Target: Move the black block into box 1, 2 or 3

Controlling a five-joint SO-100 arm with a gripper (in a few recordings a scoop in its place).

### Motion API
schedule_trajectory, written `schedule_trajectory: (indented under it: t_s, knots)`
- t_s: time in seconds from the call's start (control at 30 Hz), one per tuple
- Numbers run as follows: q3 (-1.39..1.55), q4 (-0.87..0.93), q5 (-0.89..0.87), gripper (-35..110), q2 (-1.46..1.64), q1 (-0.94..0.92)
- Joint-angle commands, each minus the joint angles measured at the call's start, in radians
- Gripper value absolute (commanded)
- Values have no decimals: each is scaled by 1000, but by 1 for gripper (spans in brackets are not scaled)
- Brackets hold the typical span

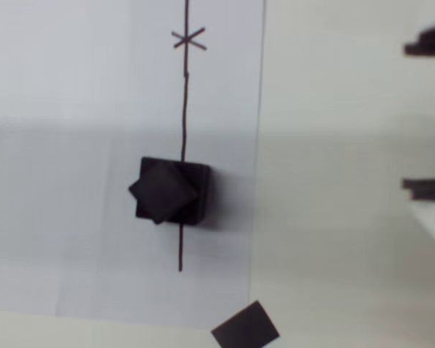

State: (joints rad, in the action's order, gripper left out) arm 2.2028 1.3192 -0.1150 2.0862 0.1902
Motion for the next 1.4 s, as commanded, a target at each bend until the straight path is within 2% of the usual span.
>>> schedule_trajectory:
  t_s: [0.0, 0.67, 1.37]
  knots:
    - [-118, -9, 8, 18, -66, 14]
    - [-511, -9, 14, 24, -548, 25]
    - [-692, -9, 9, 24, -746, 26]
